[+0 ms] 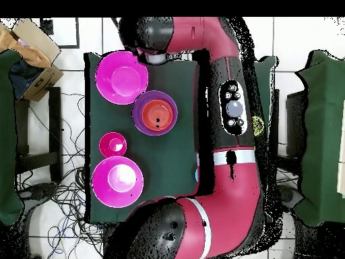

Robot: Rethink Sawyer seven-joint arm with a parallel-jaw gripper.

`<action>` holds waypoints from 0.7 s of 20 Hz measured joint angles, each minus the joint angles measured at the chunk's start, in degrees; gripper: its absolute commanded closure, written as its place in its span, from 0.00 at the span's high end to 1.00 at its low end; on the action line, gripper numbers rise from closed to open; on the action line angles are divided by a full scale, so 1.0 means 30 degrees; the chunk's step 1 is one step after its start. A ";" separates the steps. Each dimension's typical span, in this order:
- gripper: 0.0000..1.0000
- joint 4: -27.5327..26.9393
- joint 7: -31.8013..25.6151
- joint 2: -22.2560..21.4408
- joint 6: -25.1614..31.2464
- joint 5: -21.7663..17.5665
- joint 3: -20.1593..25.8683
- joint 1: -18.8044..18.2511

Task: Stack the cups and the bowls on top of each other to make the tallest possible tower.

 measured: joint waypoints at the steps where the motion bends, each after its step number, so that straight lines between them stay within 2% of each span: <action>1: 0.00 -0.0111 0.0000 0.0000 0.0000 -0.0004 0.0000 0.0000; 2: 1.00 -0.0180 0.0000 0.0002 0.0000 -0.0004 0.0000 0.0002; 14: 1.00 -0.1021 0.0000 0.0041 0.0695 -0.0004 0.0000 0.0138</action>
